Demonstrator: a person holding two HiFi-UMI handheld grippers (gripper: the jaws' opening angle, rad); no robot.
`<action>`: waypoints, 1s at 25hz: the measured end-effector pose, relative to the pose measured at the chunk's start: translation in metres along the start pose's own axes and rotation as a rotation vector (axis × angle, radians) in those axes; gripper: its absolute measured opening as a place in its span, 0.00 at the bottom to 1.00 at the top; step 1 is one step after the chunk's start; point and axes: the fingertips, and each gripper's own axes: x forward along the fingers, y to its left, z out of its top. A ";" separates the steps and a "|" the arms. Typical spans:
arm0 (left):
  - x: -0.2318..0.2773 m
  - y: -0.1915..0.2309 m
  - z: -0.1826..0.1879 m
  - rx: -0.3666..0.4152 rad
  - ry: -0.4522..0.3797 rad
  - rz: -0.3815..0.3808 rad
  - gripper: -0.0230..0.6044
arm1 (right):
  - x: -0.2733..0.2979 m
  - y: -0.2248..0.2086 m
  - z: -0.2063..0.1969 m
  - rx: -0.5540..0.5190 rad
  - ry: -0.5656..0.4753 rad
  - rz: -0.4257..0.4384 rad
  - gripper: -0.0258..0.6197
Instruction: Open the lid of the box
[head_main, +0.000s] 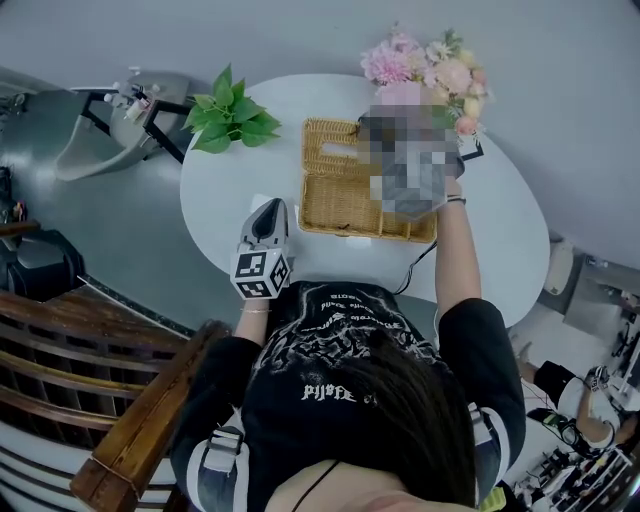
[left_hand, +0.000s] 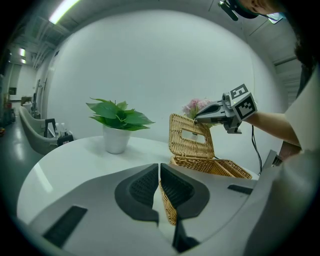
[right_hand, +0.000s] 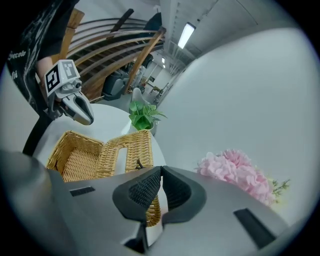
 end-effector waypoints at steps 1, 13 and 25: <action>0.001 0.000 0.000 0.000 0.003 -0.001 0.08 | 0.003 0.000 -0.002 0.008 0.008 -0.006 0.09; 0.013 0.004 -0.002 -0.002 0.033 0.005 0.08 | 0.041 0.000 -0.028 0.086 0.078 -0.036 0.09; 0.025 0.014 -0.007 -0.018 0.064 0.019 0.08 | 0.069 0.006 -0.050 0.204 0.107 0.041 0.10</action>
